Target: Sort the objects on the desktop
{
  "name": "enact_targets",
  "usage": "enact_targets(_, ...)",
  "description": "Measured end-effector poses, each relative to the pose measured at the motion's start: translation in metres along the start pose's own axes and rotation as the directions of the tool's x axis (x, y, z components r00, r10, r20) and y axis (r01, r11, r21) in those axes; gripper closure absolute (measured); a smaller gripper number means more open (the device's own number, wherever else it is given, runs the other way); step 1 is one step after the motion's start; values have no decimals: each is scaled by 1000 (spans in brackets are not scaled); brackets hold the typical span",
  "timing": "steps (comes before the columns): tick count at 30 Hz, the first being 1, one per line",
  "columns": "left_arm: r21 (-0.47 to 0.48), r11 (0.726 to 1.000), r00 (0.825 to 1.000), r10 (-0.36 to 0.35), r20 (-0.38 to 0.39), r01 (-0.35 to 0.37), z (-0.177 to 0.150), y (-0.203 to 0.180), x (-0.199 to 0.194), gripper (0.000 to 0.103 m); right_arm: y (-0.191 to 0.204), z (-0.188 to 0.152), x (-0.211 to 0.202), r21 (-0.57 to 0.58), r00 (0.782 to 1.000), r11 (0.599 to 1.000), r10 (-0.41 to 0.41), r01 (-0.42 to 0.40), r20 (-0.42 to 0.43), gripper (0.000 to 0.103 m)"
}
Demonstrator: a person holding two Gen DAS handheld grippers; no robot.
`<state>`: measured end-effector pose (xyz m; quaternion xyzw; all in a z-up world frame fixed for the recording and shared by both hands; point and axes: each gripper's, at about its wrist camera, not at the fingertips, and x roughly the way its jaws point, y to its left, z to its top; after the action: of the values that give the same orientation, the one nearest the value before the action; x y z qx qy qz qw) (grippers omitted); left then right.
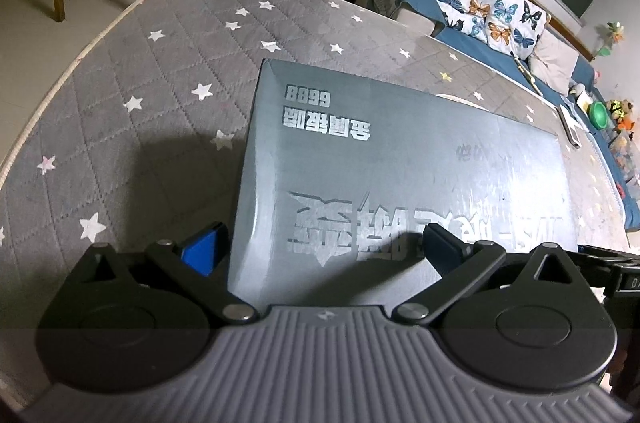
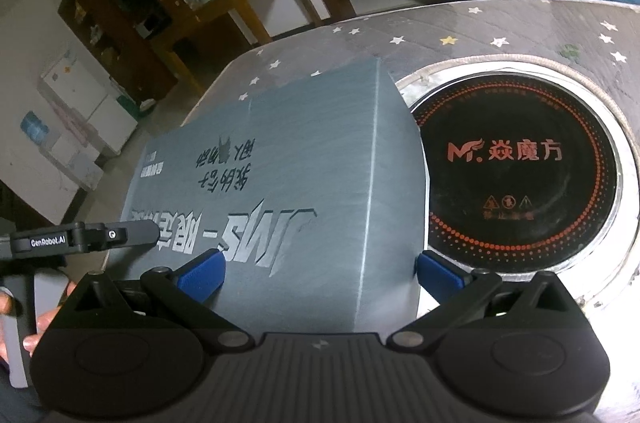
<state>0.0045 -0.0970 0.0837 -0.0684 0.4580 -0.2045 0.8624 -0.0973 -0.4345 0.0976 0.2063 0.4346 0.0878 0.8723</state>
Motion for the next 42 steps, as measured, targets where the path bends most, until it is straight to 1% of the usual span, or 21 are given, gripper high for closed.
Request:
enact_targets(11,5,1000,1000,6,1,-6,5,1,3,1,-11,6,4,53,999,999,4,-6,32,0)
enact_targets(23,-5,1000,1000,-1,6,1,12,-1,3,1,-13,10,4,53,993,998,-40,35,111,0)
enact_targets(30,10,1000,1000,-11,6,11,10,1,3,1,-14,13,4,55,985,997,-66,58,158,0)
enact_targets(32,15,1000,1000,-19,21,19,10,1,-1,1,-15,13,4,56,983,996,-74,65,171,0)
enact_targets(36,60,998,997,-37,64,33,8,-2,-12,1,-15,15,4,58,976,995,-88,78,197,0)
enact_targets(42,111,994,992,-23,120,10,3,-5,-26,1,-16,16,3,61,966,993,-110,99,234,0)
